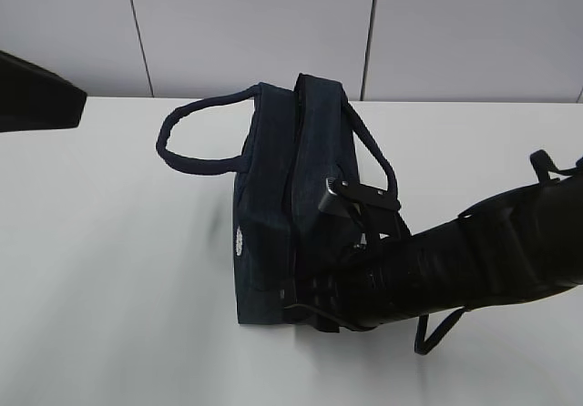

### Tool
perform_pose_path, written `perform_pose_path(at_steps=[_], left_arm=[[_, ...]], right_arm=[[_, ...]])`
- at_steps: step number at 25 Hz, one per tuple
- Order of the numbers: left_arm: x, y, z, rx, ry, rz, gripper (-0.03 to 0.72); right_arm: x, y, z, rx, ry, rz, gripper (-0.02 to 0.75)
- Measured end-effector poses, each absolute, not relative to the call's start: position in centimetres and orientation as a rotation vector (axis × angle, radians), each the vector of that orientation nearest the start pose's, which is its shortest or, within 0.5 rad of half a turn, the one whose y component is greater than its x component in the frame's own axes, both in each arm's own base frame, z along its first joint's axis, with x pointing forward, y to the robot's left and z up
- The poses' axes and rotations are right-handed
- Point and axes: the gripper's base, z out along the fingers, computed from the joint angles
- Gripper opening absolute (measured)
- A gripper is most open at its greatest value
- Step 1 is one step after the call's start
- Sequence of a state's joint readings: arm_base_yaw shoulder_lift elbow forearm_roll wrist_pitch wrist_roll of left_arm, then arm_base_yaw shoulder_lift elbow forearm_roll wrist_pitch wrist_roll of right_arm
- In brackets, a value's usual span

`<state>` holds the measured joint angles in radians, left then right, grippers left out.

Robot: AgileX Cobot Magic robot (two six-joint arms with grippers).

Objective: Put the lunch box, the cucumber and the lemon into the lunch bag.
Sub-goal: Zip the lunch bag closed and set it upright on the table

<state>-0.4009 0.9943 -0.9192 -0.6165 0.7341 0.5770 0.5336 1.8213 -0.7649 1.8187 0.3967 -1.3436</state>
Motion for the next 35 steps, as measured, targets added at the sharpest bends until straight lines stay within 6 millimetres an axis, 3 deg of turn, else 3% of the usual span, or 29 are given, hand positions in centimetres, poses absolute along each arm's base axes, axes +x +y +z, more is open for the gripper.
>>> perform_pose_path(at_steps=[4,9,20,35], left_arm=[[16.7,-10.9,35.6,0.761,2.075,-0.612,0.246],[16.7,-11.0,35.6,0.764,2.078,-0.614,0.241],[16.7,-11.0,35.6,0.765,2.079,-0.615,0.238],[16.6,-11.0,35.5,0.764,2.082,-0.618,0.238]], right_arm=[[26.0,19.3,12.8,-0.233,2.563,0.898,0.134],[25.9,19.4,12.9,-0.254,2.563,0.919,0.003],[24.4,19.8,12.9,-0.373,2.654,1.024,0.0],[22.9,19.1,17.6,-0.568,2.576,1.004,0.0]])
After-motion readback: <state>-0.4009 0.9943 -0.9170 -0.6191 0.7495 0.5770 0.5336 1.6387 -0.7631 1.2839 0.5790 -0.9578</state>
